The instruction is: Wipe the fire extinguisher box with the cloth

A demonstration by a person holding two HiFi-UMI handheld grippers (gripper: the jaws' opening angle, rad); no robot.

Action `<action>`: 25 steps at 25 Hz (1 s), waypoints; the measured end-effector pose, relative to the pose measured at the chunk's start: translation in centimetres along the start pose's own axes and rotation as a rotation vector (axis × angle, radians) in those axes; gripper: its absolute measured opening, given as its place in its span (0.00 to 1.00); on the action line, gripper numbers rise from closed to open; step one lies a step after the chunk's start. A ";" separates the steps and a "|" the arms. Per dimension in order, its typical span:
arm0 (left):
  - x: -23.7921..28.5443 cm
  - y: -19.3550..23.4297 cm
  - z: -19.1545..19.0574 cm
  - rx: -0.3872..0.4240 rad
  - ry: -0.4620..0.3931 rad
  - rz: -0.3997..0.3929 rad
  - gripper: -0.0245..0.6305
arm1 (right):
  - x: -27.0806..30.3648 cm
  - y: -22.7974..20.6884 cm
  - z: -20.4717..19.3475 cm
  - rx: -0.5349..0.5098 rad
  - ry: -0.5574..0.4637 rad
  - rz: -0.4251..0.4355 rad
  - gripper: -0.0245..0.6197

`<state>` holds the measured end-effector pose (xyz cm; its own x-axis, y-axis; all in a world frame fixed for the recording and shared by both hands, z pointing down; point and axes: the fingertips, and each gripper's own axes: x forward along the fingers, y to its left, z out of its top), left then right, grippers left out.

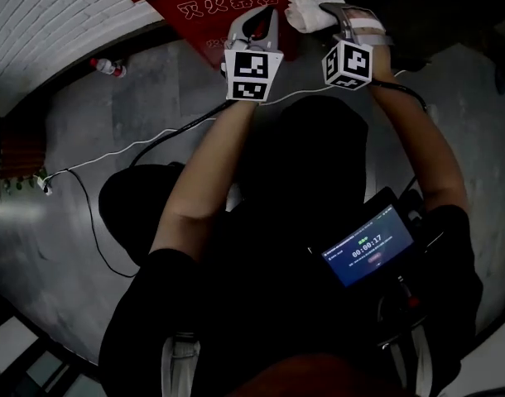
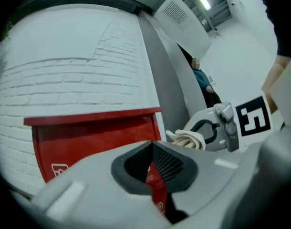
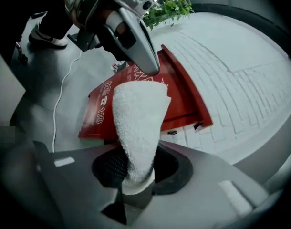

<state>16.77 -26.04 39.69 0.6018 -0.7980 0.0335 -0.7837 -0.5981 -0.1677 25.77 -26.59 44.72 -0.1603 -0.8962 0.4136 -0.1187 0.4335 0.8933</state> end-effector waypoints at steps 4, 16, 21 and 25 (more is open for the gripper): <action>-2.1 2.5 4.6 0.005 -0.069 0.039 0.04 | -3.2 -5.0 4.5 -0.022 -0.060 -0.070 0.19; -9.2 13.9 15.4 0.038 -0.165 0.167 0.04 | -7.2 -15.0 16.4 -0.010 -0.220 -0.162 0.21; -11.4 18.5 16.0 0.085 -0.149 0.187 0.04 | -7.0 -16.9 21.1 0.006 -0.254 -0.168 0.21; -12.6 20.9 13.8 0.073 -0.106 0.152 0.04 | -5.3 -16.4 24.5 0.014 -0.281 -0.142 0.21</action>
<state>-5.06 -27.47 22.16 0.4928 -0.8643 -0.1009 -0.8561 -0.4609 -0.2337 4.56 -26.70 23.55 -0.4053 -0.8878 0.2180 -0.1730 0.3086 0.9353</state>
